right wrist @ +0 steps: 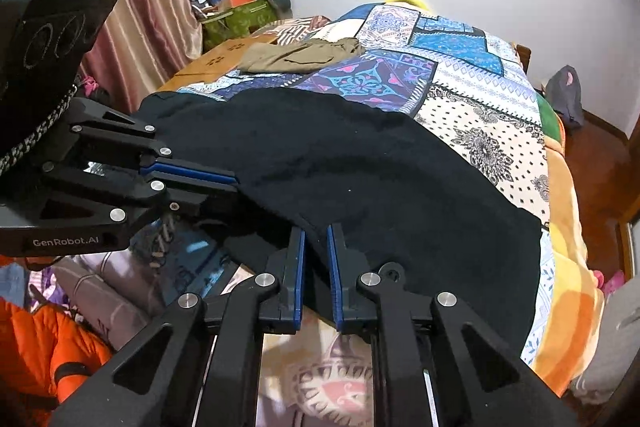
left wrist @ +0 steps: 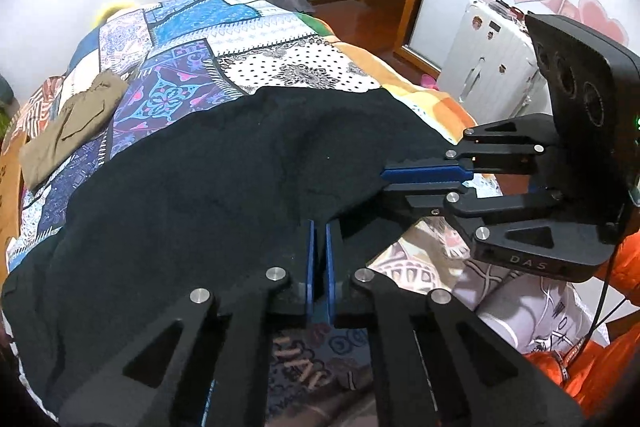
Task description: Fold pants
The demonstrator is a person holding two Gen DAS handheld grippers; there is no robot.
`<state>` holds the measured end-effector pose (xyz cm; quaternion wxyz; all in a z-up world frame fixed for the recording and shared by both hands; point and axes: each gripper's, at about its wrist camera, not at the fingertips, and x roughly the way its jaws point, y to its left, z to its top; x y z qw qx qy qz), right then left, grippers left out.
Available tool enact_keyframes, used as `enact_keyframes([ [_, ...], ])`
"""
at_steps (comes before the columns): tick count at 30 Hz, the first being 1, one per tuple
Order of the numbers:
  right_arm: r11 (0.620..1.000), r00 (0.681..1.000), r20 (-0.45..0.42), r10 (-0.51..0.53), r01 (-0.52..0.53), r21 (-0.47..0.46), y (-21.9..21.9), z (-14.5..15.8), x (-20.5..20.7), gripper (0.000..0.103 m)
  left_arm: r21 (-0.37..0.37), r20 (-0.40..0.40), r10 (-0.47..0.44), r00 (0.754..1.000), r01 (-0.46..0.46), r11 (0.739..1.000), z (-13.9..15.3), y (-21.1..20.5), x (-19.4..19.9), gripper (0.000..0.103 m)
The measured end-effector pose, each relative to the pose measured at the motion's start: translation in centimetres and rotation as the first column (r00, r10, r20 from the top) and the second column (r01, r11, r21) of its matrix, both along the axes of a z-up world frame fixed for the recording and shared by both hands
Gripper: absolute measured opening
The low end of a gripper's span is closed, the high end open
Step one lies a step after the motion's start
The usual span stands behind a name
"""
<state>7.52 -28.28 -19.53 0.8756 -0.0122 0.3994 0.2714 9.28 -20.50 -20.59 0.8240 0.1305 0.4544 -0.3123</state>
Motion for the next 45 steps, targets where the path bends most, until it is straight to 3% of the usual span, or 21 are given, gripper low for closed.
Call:
enact_keyframes([
  [10, 0.999, 0.994, -0.105, -0.03, 0.035, 0.041, -1.2, -0.9, -0.8, 0.011, 0.01, -0.047, -0.003, 0.999, 0.003, 1.0, -1.2, -0.2, -0.6, 0.005],
  [15, 0.994, 0.992, -0.092, -0.089, 0.094, 0.049, -3.1, 0.6, -1.6, 0.013, -0.059, -0.047, -0.017, 0.999, 0.015, 0.998, 0.5, 0.4, -1.0, 0.007],
  [19, 0.986, 0.987, -0.067, -0.148, 0.152, 0.07, -4.5, 1.9, -1.8, 0.026, -0.095, -0.008, -0.001, 1.0, 0.0, 0.995, 2.2, 0.6, -0.9, 0.007],
  [21, 0.982, 0.984, -0.055, -0.168, 0.171, 0.074, -4.7, 2.1, -1.4, 0.027, -0.108, -0.004, 0.023, 1.0, -0.023, 0.994, 2.5, 0.8, -0.1, 0.007],
  [29, 0.971, 0.97, -0.086, -0.226, 0.232, 0.062, -4.4, -0.2, 1.5, 0.036, -0.076, -0.046, 0.135, 0.99, -0.138, 0.987, -0.1, 0.7, 3.9, 0.007],
  [33, 0.96, 0.949, -0.158, -0.272, 0.278, 0.017, -5.4, -3.1, 2.2, 0.037, -0.041, -0.103, 0.151, 0.983, -0.155, 0.987, -2.8, 0.2, 4.9, 0.011],
  [36, 0.944, 0.924, -0.226, -0.308, 0.327, 0.049, -7.7, -4.9, 1.6, 0.04, -0.043, -0.086, 0.148, 0.985, -0.152, 0.987, -3.1, -0.1, 4.6, 0.021],
  [40, 0.92, 0.887, -0.275, -0.371, 0.392, 0.025, -10.9, -6.2, 0.6, 0.045, -0.044, -0.082, 0.13, 0.988, -0.134, 0.99, -3.1, -1.2, 4.4, 0.033],
  [45, 0.895, 0.855, -0.265, -0.446, 0.432, -0.111, -12.9, -7.0, -1.0, 0.045, -0.009, -0.037, 0.11, 0.993, -0.111, 0.994, -3.2, -3.1, 4.1, 0.035],
])
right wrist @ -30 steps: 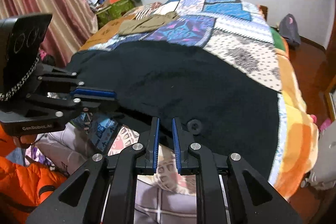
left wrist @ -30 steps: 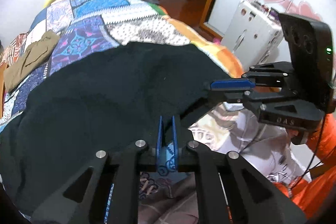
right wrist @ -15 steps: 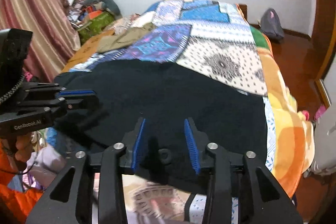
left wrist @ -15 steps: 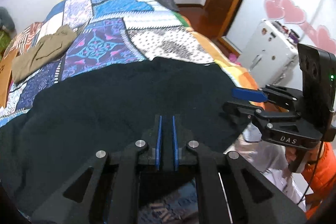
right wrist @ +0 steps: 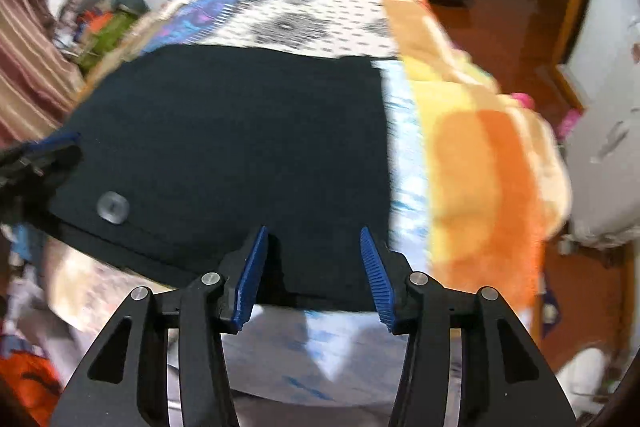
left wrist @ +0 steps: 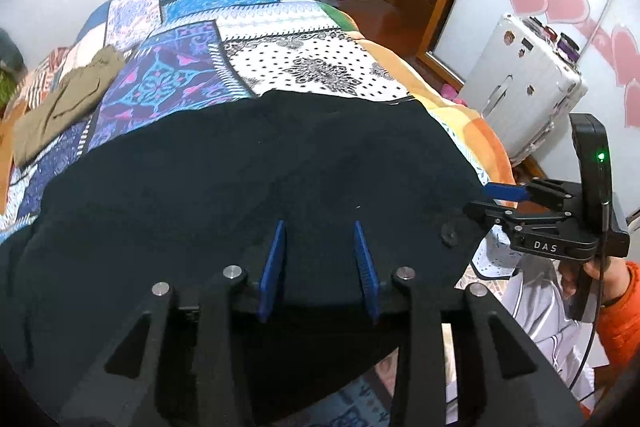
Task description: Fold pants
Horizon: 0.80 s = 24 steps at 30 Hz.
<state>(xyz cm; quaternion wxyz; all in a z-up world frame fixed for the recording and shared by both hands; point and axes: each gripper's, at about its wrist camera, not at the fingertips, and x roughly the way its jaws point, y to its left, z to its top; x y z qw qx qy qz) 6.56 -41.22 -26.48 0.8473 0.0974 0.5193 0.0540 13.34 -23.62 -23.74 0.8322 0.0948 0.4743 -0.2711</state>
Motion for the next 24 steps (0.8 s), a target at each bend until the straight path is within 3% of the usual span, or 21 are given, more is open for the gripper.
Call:
enact_keyframes([
  [5, 0.999, 0.999, -0.006, -0.043, 0.043, -0.006, -1.6, 1.0, -0.7, 0.045, -0.044, -0.013, 0.046, 0.999, -0.046, 0.998, 0.9, 1.0, 0.7, 0.035],
  [13, 0.999, 0.982, 0.18, 0.052, -0.051, -0.011, 2.3, 8.0, 0.6, 0.045, -0.104, 0.083, 0.212, 0.974, -0.204, 0.974, 4.9, 7.5, 1.7, 0.035],
  [17, 0.989, 0.952, 0.272, 0.144, -0.144, -0.021, 6.3, 11.4, 2.0, 0.045, -0.118, 0.149, 0.297, 0.943, -0.282, 0.952, 7.1, 12.3, 1.5, 0.035],
  [24, 0.953, 0.888, 0.349, 0.3, -0.295, -0.068, 14.4, 14.3, 5.5, 0.05, -0.092, 0.271, 0.451, 0.851, -0.443, 0.892, 9.9, 23.5, 0.5, 0.046],
])
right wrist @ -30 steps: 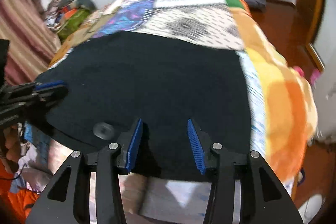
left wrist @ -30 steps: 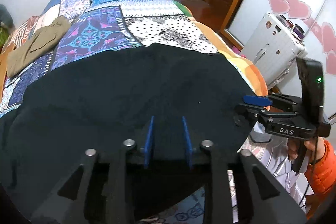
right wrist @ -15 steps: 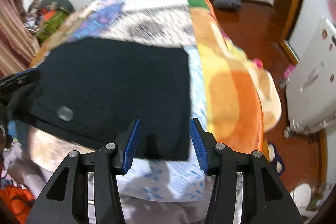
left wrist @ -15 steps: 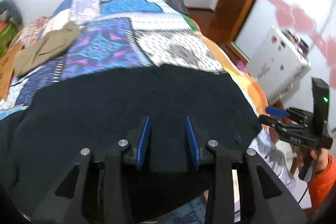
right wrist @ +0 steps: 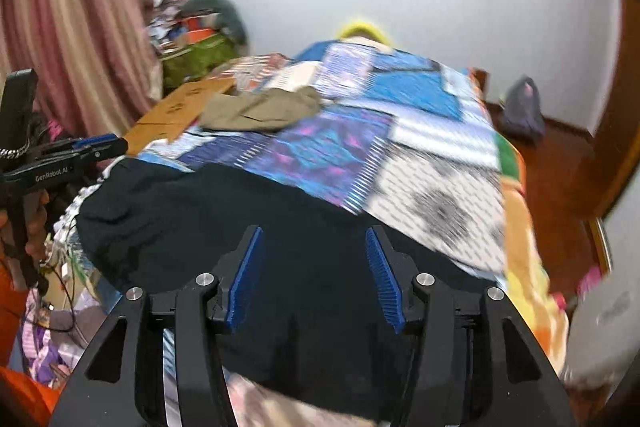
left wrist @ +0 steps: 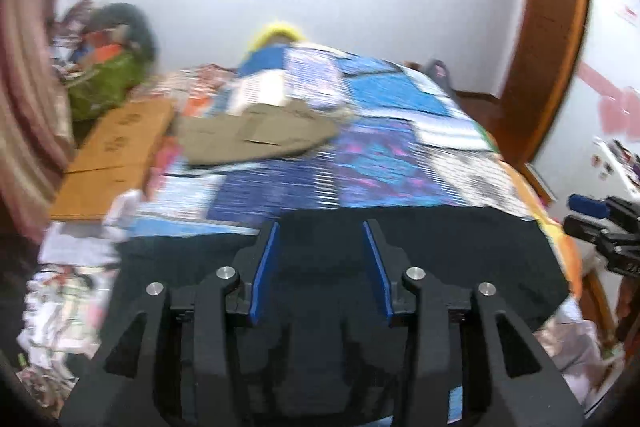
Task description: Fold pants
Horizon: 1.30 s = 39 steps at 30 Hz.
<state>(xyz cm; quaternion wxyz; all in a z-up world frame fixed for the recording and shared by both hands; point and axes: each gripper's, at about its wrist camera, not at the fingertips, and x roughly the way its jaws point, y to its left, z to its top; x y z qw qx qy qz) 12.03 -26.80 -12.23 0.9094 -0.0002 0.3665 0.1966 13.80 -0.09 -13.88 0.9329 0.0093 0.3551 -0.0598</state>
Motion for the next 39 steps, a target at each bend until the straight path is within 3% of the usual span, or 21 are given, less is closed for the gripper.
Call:
enact_keyframes([
  [5, 0.995, 0.995, 0.014, 0.099, -0.098, -0.019, 5.9, 0.0, 2.2, 0.053, 0.062, 0.0, 0.141, 0.99, -0.141, 0.988, -0.4, 9.2, 0.3, 0.058],
  [11, 0.985, 0.983, -0.052, 0.174, -0.175, -0.005, 12.0, -2.1, 5.7, 0.053, 0.048, -0.131, 0.244, 0.961, -0.24, 0.97, -4.0, 17.6, 3.0, 0.062],
  [14, 0.979, 0.977, -0.078, 0.197, -0.199, -0.031, 14.0, -2.8, 6.9, 0.053, 0.04, -0.216, 0.246, 0.945, -0.243, 0.969, -6.5, 19.4, 4.6, 0.063],
  [19, 0.962, 0.967, -0.102, 0.233, -0.245, -0.122, 17.1, -3.6, 9.7, 0.053, 0.037, -0.293, 0.204, 0.934, -0.202, 0.979, -10.2, 19.8, 7.4, 0.067],
  [23, 0.934, 0.952, -0.128, 0.277, -0.298, -0.197, 19.0, -4.8, 11.7, 0.053, -0.034, -0.328, 0.124, 0.937, -0.143, 0.989, -11.9, 19.6, 9.5, 0.067],
  [26, 0.913, 0.934, -0.168, 0.315, -0.347, -0.217, 20.4, -6.2, 13.3, 0.053, -0.073, -0.336, 0.081, 0.938, -0.112, 0.991, -12.6, 19.0, 10.4, 0.05],
  [30, 0.876, 0.894, -0.252, 0.37, -0.426, -0.225, 22.7, -8.4, 15.2, 0.053, -0.065, -0.311, 0.089, 0.946, -0.115, 0.991, -12.7, 18.9, 10.6, 0.03],
  [33, 0.849, 0.855, -0.321, 0.406, -0.483, -0.213, 24.3, -9.7, 16.3, 0.053, -0.079, -0.291, 0.086, 0.953, -0.114, 0.99, -12.4, 19.2, 10.3, 0.026],
  [37, 0.83, 0.811, -0.397, 0.429, -0.528, -0.181, 25.6, -11.0, 17.7, 0.053, -0.04, -0.261, 0.107, 0.96, -0.121, 0.992, -11.8, 18.9, 9.8, 0.023],
  [39, 0.828, 0.798, -0.412, 0.44, -0.538, -0.159, 26.0, -11.1, 18.3, 0.042, -0.006, -0.242, 0.124, 0.962, -0.129, 0.992, -11.4, 18.8, 9.9, 0.023],
])
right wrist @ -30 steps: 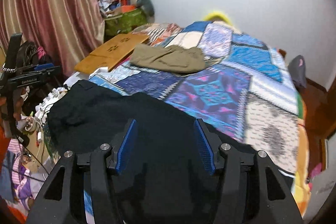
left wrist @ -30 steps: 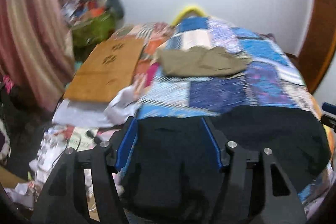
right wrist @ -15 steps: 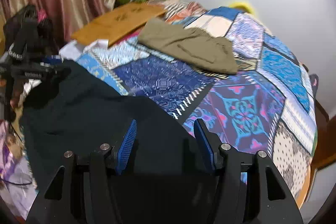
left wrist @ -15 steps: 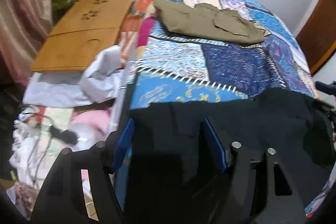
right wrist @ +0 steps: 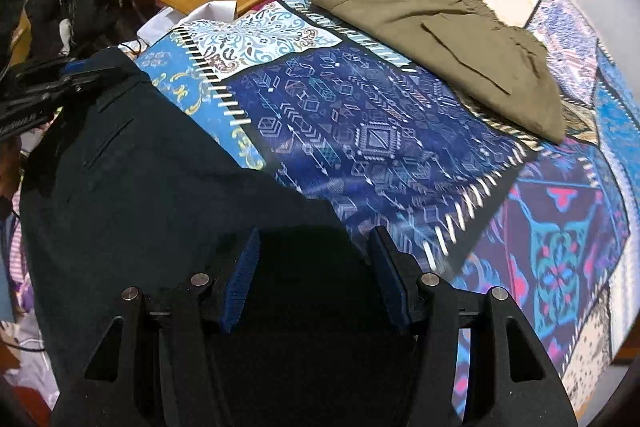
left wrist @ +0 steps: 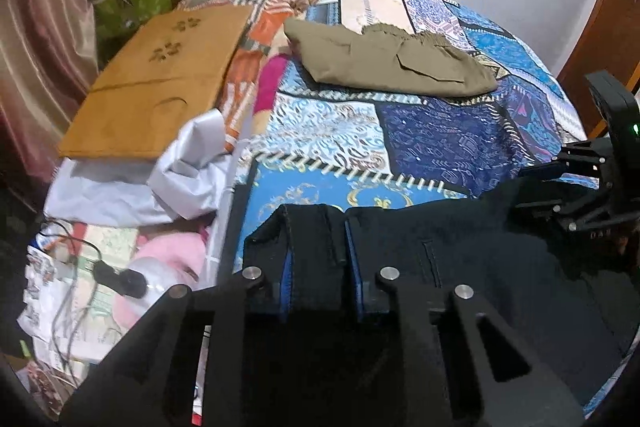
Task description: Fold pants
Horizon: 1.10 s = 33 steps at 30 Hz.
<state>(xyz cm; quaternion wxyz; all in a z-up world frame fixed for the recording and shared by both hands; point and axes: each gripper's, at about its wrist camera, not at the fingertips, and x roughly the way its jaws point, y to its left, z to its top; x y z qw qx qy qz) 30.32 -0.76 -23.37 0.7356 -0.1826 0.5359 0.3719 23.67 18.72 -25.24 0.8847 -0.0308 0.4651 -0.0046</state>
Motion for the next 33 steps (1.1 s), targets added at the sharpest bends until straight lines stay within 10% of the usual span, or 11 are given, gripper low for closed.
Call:
enact_keyframes([
  [2, 1.0, 1.0, -0.005, 0.011, -0.011, -0.007, 0.3, -0.1, 0.4, 0.018, 0.033, 0.005, 0.018, 1.0, -0.018, 0.999, 0.2, 0.2, 0.6, 0.022],
  [9, 0.999, 0.994, 0.095, -0.05, 0.05, 0.003, 1.1, 1.0, 0.7, 0.014, 0.034, -0.039, 0.054, 0.998, -0.053, 0.998, 0.7, 1.8, 3.1, 0.03],
  [14, 0.997, 0.985, 0.161, -0.07, 0.072, -0.007, -0.3, 3.4, -1.5, 0.043, 0.022, 0.054, 0.085, 0.995, -0.086, 0.996, 4.2, 3.4, 0.2, 0.032],
  [21, 0.981, 0.951, 0.241, -0.196, 0.187, 0.057, -5.1, 6.7, -6.0, 0.045, -0.012, 0.098, 0.117, 0.988, -0.117, 0.993, 7.5, 5.9, -5.5, 0.035],
  [33, 0.958, 0.922, 0.261, -0.286, 0.268, 0.101, -8.6, 7.2, -13.2, 0.061, -0.199, -0.043, 0.132, 0.99, -0.138, 0.97, 1.6, 4.5, -12.3, 0.04],
])
